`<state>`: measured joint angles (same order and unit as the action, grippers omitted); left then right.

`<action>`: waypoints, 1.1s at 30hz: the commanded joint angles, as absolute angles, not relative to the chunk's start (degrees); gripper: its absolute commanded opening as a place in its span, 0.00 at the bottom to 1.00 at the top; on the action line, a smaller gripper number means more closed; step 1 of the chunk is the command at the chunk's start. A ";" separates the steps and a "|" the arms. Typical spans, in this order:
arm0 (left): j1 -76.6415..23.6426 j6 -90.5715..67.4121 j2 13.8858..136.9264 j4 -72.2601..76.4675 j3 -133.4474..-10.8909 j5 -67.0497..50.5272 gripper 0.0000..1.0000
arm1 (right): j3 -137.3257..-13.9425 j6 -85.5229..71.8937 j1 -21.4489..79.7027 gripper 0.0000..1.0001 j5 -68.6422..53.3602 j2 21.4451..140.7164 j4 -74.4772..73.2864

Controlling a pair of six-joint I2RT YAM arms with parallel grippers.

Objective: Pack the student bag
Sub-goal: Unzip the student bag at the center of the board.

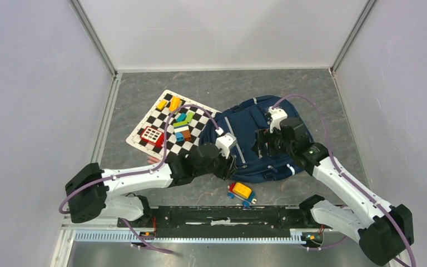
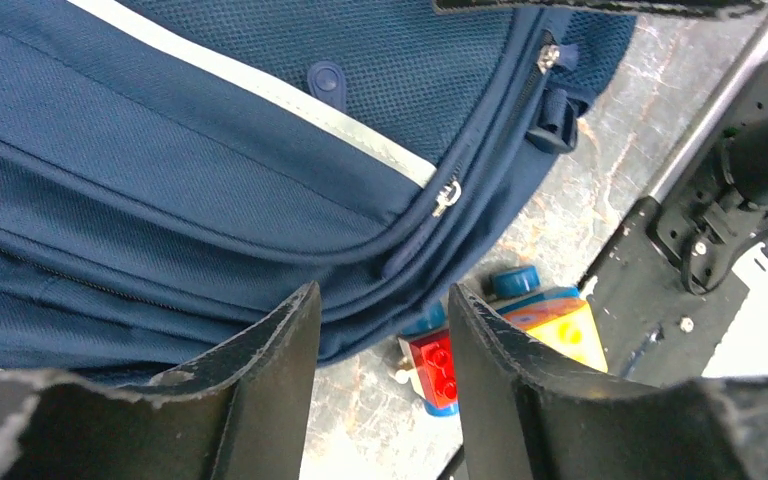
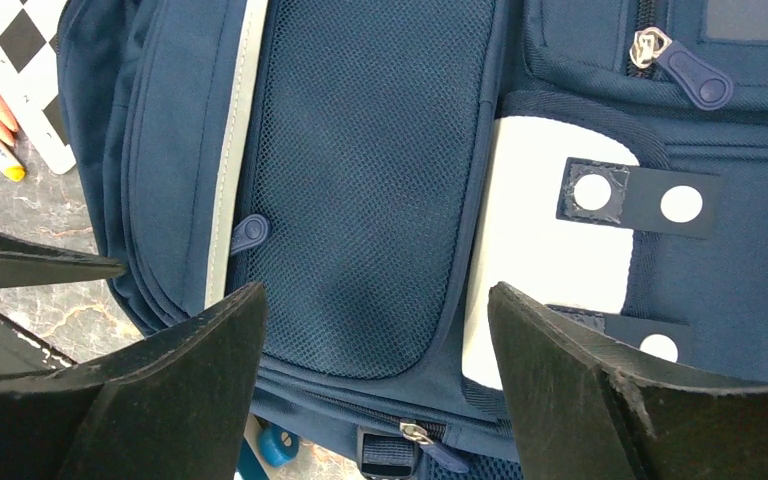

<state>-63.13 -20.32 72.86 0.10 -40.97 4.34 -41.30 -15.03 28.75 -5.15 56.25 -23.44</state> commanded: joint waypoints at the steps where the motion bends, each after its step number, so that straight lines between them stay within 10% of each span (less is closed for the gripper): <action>1: -63.44 -21.51 75.74 5.45 -43.19 7.88 0.53 | -40.87 -15.85 28.56 0.85 -6.76 56.08 -20.02; 33: -68.23 -22.03 85.34 10.20 -48.51 8.62 0.42 | -37.29 -15.71 28.39 0.85 -7.32 56.36 -17.82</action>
